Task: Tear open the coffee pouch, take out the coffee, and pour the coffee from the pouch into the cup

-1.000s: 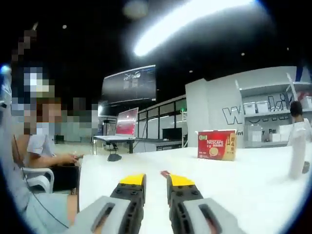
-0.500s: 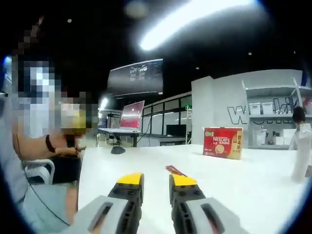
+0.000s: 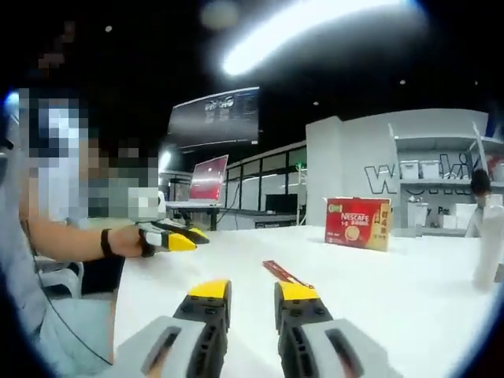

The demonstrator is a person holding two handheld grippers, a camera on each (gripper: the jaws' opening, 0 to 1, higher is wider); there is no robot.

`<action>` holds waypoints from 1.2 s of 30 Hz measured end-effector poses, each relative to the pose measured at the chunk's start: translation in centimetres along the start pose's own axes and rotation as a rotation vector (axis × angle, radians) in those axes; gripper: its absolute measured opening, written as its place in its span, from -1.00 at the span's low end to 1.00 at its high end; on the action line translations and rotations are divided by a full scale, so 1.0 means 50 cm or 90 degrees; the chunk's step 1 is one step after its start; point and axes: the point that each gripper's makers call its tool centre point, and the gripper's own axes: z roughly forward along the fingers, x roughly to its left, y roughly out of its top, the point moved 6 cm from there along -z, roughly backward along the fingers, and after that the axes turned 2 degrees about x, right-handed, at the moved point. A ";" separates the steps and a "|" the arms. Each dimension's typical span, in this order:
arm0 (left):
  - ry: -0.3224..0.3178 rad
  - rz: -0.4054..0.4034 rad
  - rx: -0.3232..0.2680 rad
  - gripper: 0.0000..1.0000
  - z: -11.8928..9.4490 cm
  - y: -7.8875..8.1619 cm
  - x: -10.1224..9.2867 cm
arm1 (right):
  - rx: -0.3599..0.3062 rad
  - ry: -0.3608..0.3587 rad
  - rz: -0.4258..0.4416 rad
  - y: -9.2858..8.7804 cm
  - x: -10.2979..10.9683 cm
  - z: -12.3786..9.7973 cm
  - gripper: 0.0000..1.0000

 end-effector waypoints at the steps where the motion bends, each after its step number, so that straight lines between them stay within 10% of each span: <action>1: 0.002 0.005 0.001 -0.46 0.005 -0.002 0.000 | 0.005 0.000 0.004 -0.002 -0.006 0.009 -0.53; 25: -0.025 0.015 0.002 -0.51 0.000 -0.003 -0.033 | 0.246 0.129 -0.056 -0.014 -0.101 0.298 -0.39; 36: -0.018 0.004 0.001 -0.52 -0.005 -0.005 -0.022 | 0.292 0.129 -0.041 -0.053 -0.101 0.328 -0.52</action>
